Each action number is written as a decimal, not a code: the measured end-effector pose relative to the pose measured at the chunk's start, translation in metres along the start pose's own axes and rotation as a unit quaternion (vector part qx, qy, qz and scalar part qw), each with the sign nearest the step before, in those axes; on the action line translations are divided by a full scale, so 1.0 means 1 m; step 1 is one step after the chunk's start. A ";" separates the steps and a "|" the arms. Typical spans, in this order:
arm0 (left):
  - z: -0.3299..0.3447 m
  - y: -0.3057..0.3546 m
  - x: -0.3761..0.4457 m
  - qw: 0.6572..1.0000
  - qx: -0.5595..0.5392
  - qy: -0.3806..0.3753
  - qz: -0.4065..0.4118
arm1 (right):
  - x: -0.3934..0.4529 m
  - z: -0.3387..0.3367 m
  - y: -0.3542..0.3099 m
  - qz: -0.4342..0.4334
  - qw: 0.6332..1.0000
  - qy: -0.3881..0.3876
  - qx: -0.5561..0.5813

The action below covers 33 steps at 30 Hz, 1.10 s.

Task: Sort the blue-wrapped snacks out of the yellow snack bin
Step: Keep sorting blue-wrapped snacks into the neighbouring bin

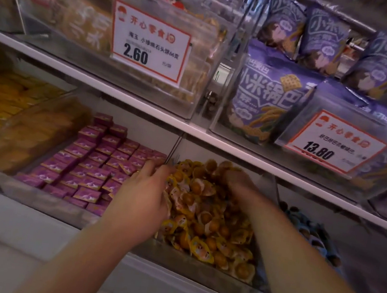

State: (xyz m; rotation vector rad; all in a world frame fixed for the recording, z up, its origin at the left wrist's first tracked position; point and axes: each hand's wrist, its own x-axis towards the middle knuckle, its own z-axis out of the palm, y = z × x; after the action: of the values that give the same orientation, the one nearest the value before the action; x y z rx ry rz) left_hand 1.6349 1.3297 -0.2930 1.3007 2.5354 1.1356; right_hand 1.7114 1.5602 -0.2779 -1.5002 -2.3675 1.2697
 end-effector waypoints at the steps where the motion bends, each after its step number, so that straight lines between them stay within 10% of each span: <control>1: 0.000 -0.001 0.000 1.000 -0.003 -0.004 -0.001 | 0.003 -0.007 0.000 0.010 1.000 0.005 0.015; 20: 0.001 0.003 -0.004 0.998 -0.064 -0.014 -0.021 | 0.007 0.041 0.019 0.058 0.990 -0.039 -0.124; 33: -0.006 0.011 -0.006 0.991 -0.127 0.003 -0.051 | 0.015 0.061 -0.020 0.027 0.915 -0.137 0.377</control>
State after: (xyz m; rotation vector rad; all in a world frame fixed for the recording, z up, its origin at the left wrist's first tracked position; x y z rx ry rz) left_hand 1.6440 1.3255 -0.2828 1.0949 2.3344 1.3871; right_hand 1.6616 1.5319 -0.3100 -1.1779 -1.5985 2.1777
